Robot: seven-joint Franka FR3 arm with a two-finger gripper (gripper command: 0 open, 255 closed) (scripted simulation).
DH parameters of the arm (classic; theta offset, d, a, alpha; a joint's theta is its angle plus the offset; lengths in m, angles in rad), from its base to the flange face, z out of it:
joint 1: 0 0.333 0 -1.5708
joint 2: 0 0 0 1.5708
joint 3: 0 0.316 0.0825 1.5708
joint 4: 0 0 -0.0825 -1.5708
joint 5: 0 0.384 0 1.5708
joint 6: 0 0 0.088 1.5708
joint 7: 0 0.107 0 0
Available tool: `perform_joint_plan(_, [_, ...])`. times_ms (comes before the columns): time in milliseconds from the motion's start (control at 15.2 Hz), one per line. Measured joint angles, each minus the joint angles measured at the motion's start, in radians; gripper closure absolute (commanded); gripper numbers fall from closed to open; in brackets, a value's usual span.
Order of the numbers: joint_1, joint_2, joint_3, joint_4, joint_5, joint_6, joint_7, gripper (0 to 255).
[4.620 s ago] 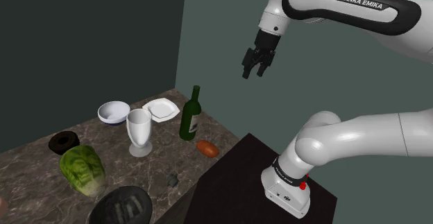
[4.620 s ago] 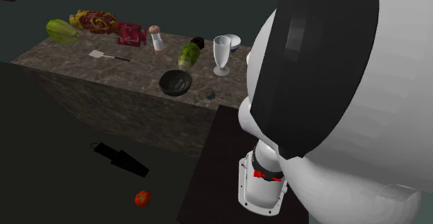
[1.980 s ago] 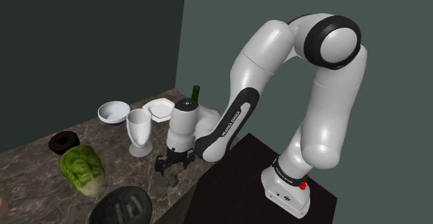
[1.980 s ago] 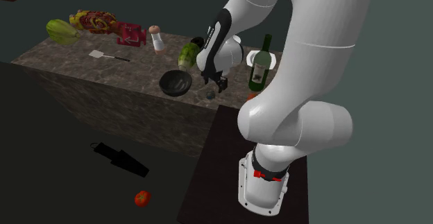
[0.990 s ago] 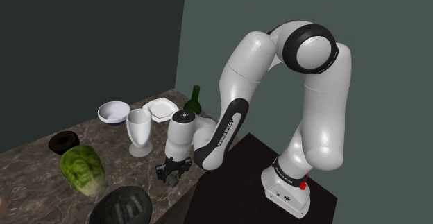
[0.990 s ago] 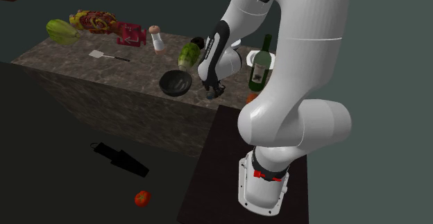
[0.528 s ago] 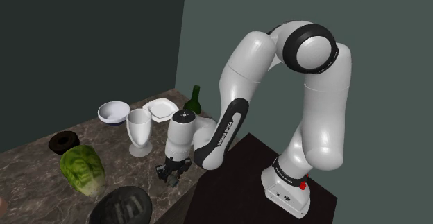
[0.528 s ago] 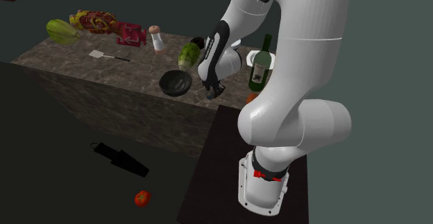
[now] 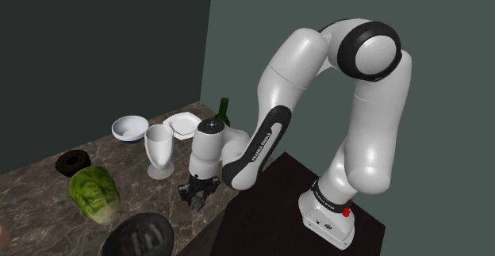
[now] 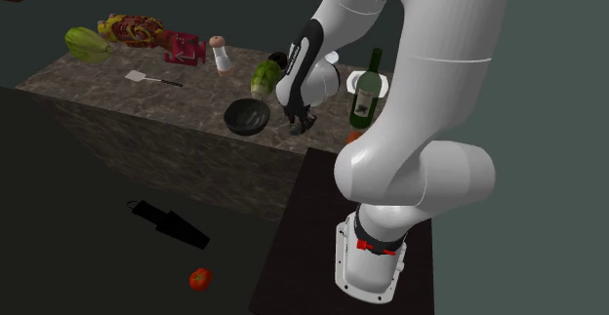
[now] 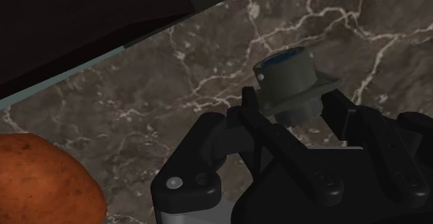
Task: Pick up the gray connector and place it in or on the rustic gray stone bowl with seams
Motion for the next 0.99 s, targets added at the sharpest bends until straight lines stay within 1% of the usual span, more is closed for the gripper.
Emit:
perform_joint_plan(264, [-0.044, -0.059, 0.054, -0.014, 0.048, -0.045, -0.034, 255])
perform_joint_plan(594, [-0.099, -0.144, 0.126, -0.032, 0.13, -0.109, -0.089, 255])
perform_joint_plan(990, [-0.139, -0.237, 0.185, -0.033, 0.23, -0.19, -0.155, 255])
